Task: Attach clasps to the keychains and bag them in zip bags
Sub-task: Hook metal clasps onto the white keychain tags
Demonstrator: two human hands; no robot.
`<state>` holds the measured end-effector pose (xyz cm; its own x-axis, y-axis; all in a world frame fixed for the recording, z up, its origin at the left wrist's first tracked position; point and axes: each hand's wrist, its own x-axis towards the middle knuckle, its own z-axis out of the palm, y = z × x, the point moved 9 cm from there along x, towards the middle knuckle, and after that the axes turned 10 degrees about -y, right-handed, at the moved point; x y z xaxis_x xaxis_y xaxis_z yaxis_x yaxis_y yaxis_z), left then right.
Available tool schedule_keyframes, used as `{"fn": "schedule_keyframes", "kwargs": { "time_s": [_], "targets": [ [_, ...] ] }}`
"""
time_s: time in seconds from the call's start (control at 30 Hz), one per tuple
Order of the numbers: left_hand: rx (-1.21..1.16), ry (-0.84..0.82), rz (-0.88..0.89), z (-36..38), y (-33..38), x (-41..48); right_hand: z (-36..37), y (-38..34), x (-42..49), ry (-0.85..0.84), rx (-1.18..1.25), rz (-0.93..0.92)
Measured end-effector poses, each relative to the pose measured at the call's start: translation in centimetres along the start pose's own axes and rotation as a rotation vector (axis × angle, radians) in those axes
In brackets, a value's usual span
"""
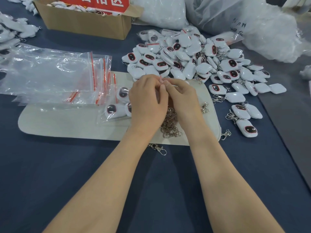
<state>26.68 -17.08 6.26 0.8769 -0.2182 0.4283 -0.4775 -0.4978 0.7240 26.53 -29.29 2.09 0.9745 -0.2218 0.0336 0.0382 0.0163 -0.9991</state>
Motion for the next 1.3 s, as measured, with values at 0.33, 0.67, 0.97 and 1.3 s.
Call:
{"fn": "schedule_keyframes", "kwargs": {
  "time_s": [0.33, 0.67, 0.97, 1.3],
  "targets": [
    [0.054, -0.01, 0.039, 0.1, 0.4, 0.1, 2.5, -1.1, -0.2, -0.24, -0.439, -0.116],
    [0.124, -0.102, 0.027, 1.3, -0.2, 0.0, -2.4, 0.4, 0.8, 0.068, -1.21, 0.072],
    [0.112, -0.116, 0.022, 1.4, -0.2, 0.0, -2.9, 0.4, 0.7, 0.141, -1.156, 0.057],
    [0.102, -0.119, 0.016, 1.4, -0.2, 0.0, -5.1, -0.6, 0.1, 0.341, -0.249, -0.051]
  ]
}}
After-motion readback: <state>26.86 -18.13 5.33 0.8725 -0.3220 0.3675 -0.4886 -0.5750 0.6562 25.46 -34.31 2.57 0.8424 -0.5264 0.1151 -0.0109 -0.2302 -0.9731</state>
